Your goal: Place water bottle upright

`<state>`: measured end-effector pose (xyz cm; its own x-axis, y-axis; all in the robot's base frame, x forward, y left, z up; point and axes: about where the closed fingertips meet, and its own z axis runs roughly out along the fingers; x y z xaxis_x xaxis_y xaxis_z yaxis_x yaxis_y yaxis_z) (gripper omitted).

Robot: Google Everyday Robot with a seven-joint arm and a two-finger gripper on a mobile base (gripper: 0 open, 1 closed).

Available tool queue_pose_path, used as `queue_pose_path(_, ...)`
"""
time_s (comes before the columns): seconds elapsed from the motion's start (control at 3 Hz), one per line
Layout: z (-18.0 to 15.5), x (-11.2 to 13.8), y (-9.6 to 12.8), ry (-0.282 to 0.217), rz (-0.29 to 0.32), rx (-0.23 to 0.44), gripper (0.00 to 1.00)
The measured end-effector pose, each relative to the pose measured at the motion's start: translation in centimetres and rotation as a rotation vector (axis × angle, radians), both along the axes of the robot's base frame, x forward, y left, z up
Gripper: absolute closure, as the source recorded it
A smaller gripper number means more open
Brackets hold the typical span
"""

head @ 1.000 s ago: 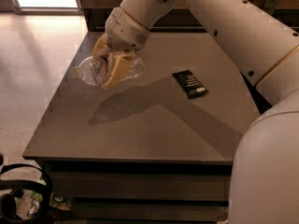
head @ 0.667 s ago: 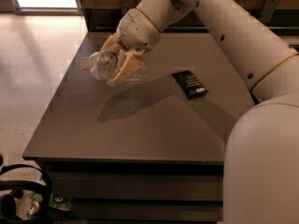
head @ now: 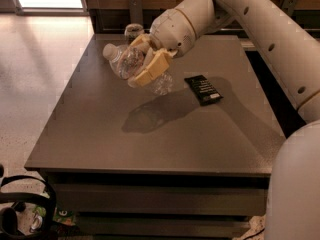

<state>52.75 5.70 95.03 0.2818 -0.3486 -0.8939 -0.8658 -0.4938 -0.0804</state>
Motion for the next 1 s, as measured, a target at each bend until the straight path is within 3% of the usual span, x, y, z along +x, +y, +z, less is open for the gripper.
queue_pose_path(0.33,0.8,-2.9,-1.5,0.095,-0.033,0.009,1.0)
queue_pose_path(0.67,1.4,-5.4,-1.9,0.171,-0.051,0.113,1.0)
queue_pose_path(1.0,3.4,-7.2,-0.6,0.173,-0.054,0.346,1.0)
